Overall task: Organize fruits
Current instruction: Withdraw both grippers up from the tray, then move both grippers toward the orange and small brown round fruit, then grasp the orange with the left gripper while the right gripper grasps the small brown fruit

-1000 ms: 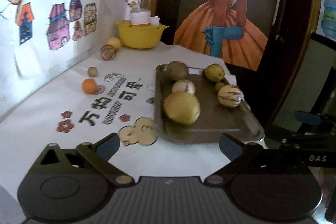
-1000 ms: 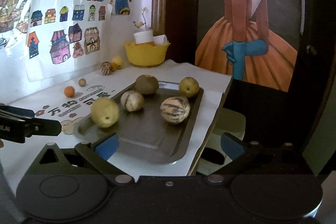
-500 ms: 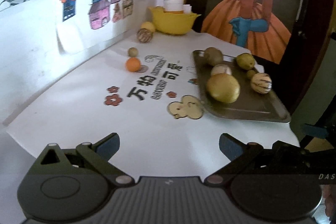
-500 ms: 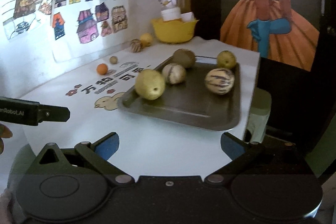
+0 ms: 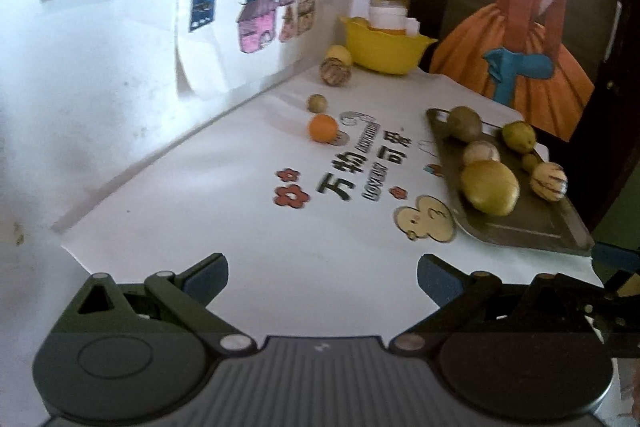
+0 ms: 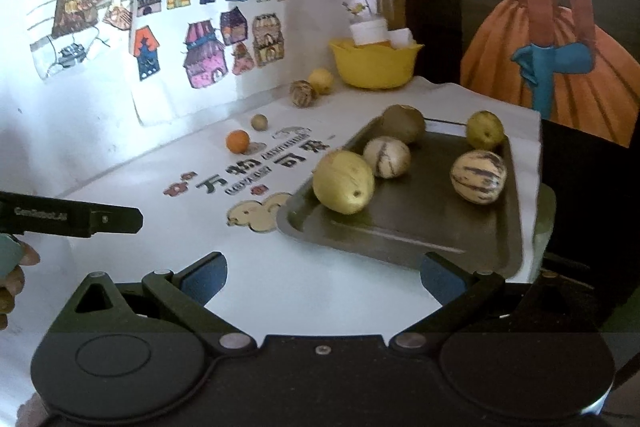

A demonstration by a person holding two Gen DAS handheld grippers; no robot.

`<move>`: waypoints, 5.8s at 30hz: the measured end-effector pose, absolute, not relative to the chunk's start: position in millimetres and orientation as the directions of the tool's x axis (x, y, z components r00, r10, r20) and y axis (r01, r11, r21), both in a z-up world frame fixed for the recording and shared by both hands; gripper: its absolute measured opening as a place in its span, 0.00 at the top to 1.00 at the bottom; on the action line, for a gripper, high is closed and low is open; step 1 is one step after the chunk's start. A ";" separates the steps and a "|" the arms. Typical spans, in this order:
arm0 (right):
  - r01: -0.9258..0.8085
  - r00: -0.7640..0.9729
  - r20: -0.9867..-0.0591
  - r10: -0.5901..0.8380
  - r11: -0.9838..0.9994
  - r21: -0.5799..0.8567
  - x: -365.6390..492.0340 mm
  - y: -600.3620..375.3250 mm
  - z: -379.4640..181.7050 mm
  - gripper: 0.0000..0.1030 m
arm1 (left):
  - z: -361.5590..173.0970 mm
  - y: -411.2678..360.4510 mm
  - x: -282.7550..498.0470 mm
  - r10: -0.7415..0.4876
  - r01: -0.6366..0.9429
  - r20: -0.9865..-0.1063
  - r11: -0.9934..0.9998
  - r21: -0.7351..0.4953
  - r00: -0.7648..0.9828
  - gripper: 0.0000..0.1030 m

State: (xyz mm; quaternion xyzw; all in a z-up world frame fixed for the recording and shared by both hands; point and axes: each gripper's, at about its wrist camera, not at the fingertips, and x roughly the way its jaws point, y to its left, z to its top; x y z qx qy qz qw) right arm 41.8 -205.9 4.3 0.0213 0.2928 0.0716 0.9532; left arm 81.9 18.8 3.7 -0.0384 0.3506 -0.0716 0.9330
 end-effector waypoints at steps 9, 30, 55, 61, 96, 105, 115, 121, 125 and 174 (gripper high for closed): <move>-0.145 0.822 -0.539 0.184 0.983 0.115 59.1 -213.4 10.1 0.00 | 8.1 33.6 99.0 -0.102 0.037 -0.642 0.993 -0.113 0.760 0.00; -0.185 0.825 -0.521 0.221 0.975 0.122 117.9 -243.9 74.7 0.00 | 34.3 8.0 160.2 -0.140 0.094 -0.609 0.990 -0.107 0.781 0.00; -0.301 0.769 -0.553 0.321 0.945 0.130 309.6 -224.3 96.1 0.00 | 7.3 1.0 234.1 -0.153 0.120 -0.596 0.988 -0.095 0.789 0.00; -0.352 0.739 -0.583 0.339 0.931 0.095 345.4 -201.1 84.2 0.01 | -1.0 0.8 247.3 -0.165 0.118 -0.598 0.986 -0.118 0.784 0.00; -0.477 0.688 -0.680 0.254 0.864 -0.160 188.3 -195.0 180.0 0.01 | 24.1 16.6 218.4 -0.208 0.121 -0.597 0.976 -0.182 0.775 0.00; -0.385 0.661 -0.722 0.205 0.918 -0.092 109.0 -221.9 200.8 0.00 | 36.5 8.1 196.3 -0.243 0.162 -0.579 0.969 -0.188 0.778 0.00; -0.415 0.617 -0.704 0.352 0.906 0.090 62.9 -207.7 271.4 0.00 | 53.8 13.8 171.4 -0.249 0.181 -0.557 0.968 -0.174 0.792 0.00; -0.475 0.649 -0.638 0.414 0.876 0.086 88.3 -168.8 294.5 0.00 | 56.8 27.2 167.4 -0.227 0.160 -0.548 0.973 -0.168 0.805 0.00; -0.520 0.637 -0.624 0.454 0.850 0.087 140.4 -141.0 274.0 0.00 | 49.4 29.4 173.5 -0.205 0.144 -0.562 0.978 -0.152 0.801 0.00; -0.496 0.487 -0.760 0.430 0.852 0.164 431.0 -108.9 -4.4 0.56 | -30.4 -8.0 287.7 -0.170 0.112 -0.659 0.985 -0.129 0.733 0.50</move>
